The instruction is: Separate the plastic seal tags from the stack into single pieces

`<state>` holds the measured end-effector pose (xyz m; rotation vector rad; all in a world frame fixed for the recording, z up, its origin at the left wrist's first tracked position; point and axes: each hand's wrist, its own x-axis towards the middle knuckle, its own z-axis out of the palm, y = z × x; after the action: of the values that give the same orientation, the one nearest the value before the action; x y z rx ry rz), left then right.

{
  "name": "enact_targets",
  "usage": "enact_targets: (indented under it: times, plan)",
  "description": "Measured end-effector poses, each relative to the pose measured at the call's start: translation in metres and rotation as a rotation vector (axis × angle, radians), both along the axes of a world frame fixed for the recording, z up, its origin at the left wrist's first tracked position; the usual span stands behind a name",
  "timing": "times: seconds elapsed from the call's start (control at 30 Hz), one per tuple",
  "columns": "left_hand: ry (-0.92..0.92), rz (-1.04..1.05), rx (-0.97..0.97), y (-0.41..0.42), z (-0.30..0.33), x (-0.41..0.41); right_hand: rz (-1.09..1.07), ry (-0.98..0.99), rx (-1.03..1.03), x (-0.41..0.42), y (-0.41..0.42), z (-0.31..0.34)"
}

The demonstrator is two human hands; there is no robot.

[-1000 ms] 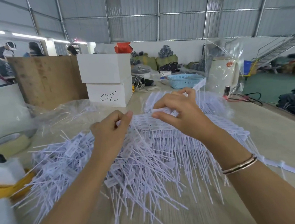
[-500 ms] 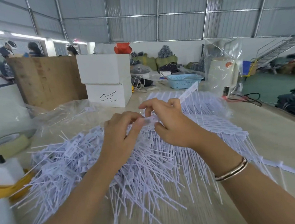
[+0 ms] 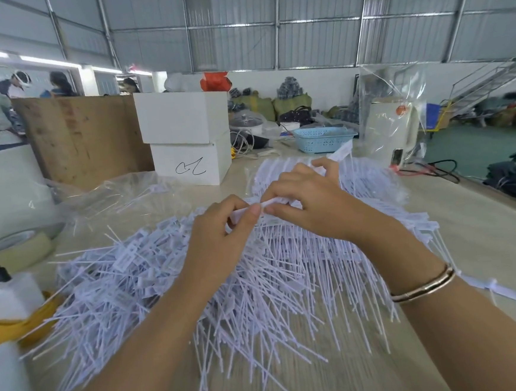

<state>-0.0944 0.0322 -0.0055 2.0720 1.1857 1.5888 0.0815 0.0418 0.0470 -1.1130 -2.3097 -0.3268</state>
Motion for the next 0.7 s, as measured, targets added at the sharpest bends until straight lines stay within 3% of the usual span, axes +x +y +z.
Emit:
enact_targets:
  times: [0.13,0.27,0.43,0.53,0.7]
  plan:
    - [-0.029,-0.010,-0.012,-0.002,0.002,0.002,0.001,-0.032,0.027,-0.003,-0.003,-0.001]
    - [-0.169,-0.085,-0.150,-0.003,0.002,0.005,0.024,-0.019,0.122,-0.007,-0.005,0.000]
    - [-0.573,-0.053,-0.218,0.002,0.009,-0.006,0.055,0.148,0.165,-0.005,-0.007,0.005]
    - [-0.473,0.048,-0.138,0.005,0.010,-0.014,0.027,0.140,0.161,0.000,-0.008,0.008]
    - [-0.123,0.355,0.001,0.014,-0.002,-0.026,-0.014,0.088,0.186,0.000,-0.007,0.007]
